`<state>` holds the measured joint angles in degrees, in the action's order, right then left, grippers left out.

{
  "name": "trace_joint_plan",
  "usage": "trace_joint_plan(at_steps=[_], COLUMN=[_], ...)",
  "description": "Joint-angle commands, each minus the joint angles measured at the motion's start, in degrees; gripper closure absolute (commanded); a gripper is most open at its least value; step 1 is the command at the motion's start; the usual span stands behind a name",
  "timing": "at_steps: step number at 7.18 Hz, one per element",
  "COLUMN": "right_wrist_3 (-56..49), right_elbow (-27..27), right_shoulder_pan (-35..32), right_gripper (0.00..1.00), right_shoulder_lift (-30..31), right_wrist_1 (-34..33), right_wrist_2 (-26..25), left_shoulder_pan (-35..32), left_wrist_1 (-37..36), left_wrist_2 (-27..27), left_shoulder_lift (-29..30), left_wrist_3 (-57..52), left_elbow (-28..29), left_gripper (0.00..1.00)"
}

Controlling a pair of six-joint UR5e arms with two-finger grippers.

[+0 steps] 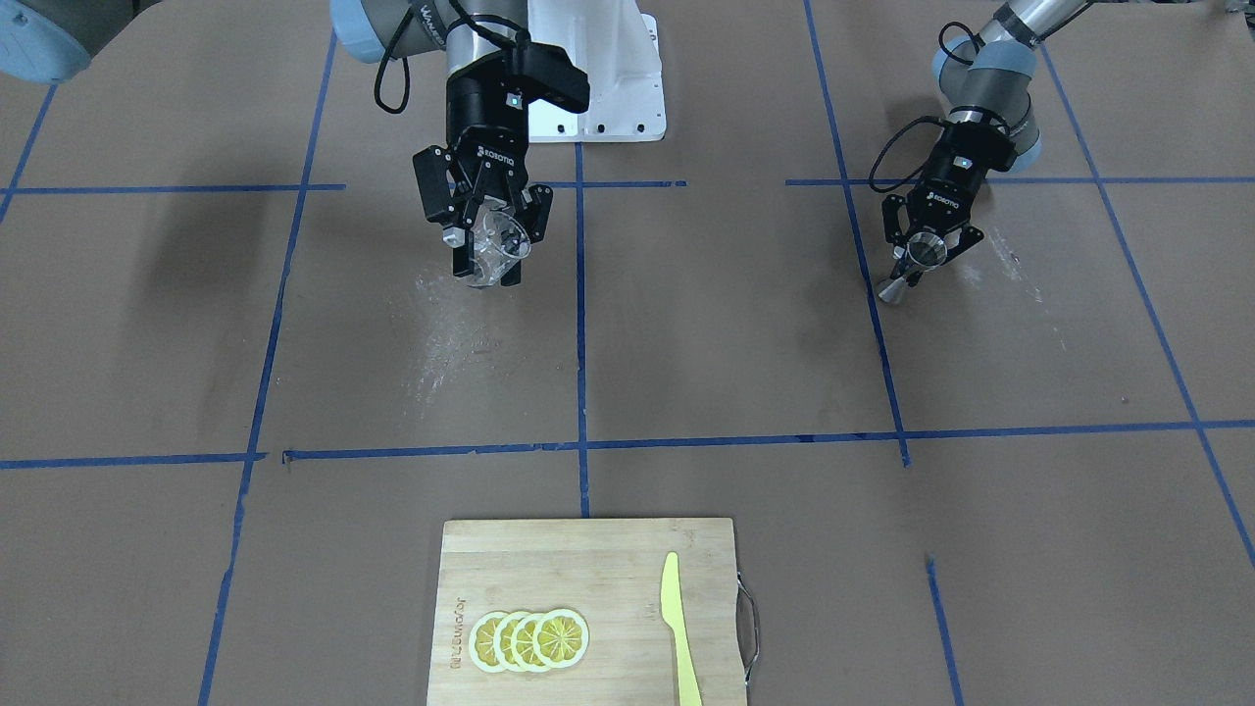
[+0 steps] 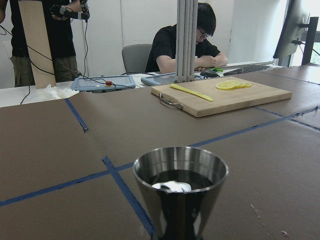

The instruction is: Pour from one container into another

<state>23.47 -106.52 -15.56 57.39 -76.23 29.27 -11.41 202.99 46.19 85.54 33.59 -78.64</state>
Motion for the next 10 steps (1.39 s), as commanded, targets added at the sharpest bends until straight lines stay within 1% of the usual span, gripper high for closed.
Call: trace_joint_plan(at_steps=[1,8,10], right_wrist_3=[0.0,0.0,0.0], right_elbow=[0.0,0.0,0.0], right_shoulder_pan=[0.0,0.0,0.0], right_gripper=[1.0,1.0,1.0], right_shoulder_lift=[0.0,0.0,0.0], right_wrist_1=[0.0,-0.1,-0.1], right_wrist_2=[0.0,0.0,0.0], left_shoulder_pan=[0.3,0.6,0.6], left_wrist_1=[0.5,0.6,0.6], left_wrist_2=[-1.5,-1.5,-1.3], left_shoulder_lift=[0.5,1.6,1.6], left_wrist_3=[-0.1,0.0,0.0], left_elbow=[0.2,1.4,1.4], left_gripper=[0.83,0.82,0.75])
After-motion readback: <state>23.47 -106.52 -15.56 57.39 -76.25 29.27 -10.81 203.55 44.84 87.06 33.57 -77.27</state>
